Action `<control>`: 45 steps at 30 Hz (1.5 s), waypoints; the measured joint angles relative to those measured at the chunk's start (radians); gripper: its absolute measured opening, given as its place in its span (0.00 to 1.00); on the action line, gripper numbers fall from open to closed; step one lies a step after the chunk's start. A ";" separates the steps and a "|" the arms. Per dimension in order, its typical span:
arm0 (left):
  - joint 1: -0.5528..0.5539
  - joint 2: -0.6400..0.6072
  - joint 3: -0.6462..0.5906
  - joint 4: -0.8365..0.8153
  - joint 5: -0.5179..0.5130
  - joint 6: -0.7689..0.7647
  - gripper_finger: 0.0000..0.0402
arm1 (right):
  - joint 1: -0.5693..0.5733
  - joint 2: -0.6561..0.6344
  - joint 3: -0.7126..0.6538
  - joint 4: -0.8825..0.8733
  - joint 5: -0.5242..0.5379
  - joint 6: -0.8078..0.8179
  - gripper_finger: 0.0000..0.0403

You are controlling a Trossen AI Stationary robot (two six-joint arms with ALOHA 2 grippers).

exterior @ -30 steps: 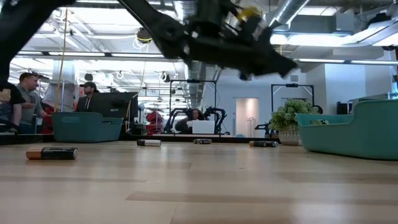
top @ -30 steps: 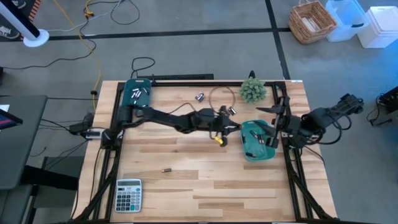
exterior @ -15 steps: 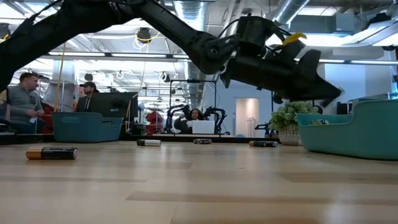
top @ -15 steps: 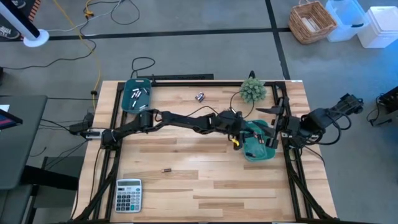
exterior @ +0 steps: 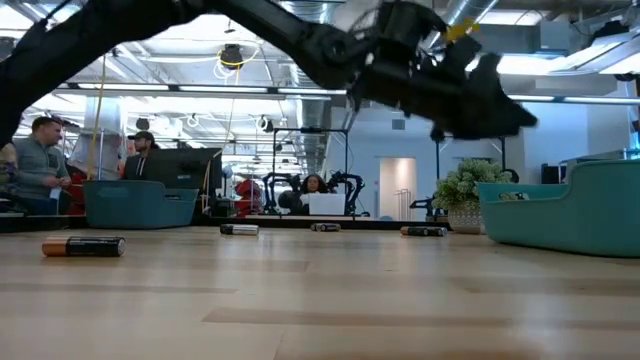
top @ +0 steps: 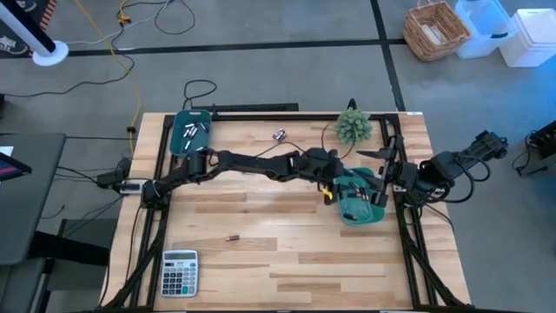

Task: Sort batteries
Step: Put the black-silver battery into the blue bin

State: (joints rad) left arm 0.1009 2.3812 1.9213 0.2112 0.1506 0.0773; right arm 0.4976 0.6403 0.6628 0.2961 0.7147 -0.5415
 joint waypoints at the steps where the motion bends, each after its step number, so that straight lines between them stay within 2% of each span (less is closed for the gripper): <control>1: 0.004 -0.019 -0.011 -0.003 -0.002 0.007 0.48 | 0.000 0.000 0.000 0.000 0.000 0.000 0.55; 4: 0.014 -0.089 -0.087 0.007 -0.006 0.016 0.44 | 0.000 0.000 0.000 -0.001 0.000 0.010 0.55; 8: 0.024 -0.221 -0.291 0.124 -0.035 0.011 0.38 | 0.000 0.000 0.000 -0.005 0.002 0.018 0.55; 14: 0.003 -0.498 -0.685 0.325 -0.183 0.005 0.30 | -0.023 0.026 0.000 -0.004 0.000 0.054 0.55; 19: -0.044 -0.725 -0.932 0.339 -0.316 0.003 0.27 | -0.110 0.132 0.000 -0.006 -0.043 0.127 0.55; 23: -0.089 -0.920 -1.107 0.378 -0.438 -0.019 0.27 | -0.191 0.241 0.000 0.048 -0.187 0.224 0.55; 28: -0.148 -1.143 -1.276 0.382 -0.577 -0.022 0.27 | -0.273 0.406 0.006 0.152 -0.254 0.289 0.55; 31: -0.181 -1.252 -1.357 0.373 -0.645 -0.022 0.27 | -0.323 0.524 0.066 0.162 -0.336 0.355 0.55; 34: -0.204 -1.359 -1.426 0.367 -0.685 -0.022 0.27 | -0.360 0.668 0.149 0.154 -0.399 0.383 0.55; 39: -0.223 -1.493 -1.508 0.286 -0.713 -0.053 0.27 | -0.388 0.884 0.305 0.140 -0.423 0.369 0.55; 45: -0.235 -1.619 -1.583 0.248 -0.724 -0.076 0.27 | -0.467 1.120 0.514 0.007 -0.587 0.417 0.55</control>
State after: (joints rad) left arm -0.1340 0.7620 0.3380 0.4594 -0.5738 0.0015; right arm 0.0310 1.7601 1.1769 0.3033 0.1281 -0.1244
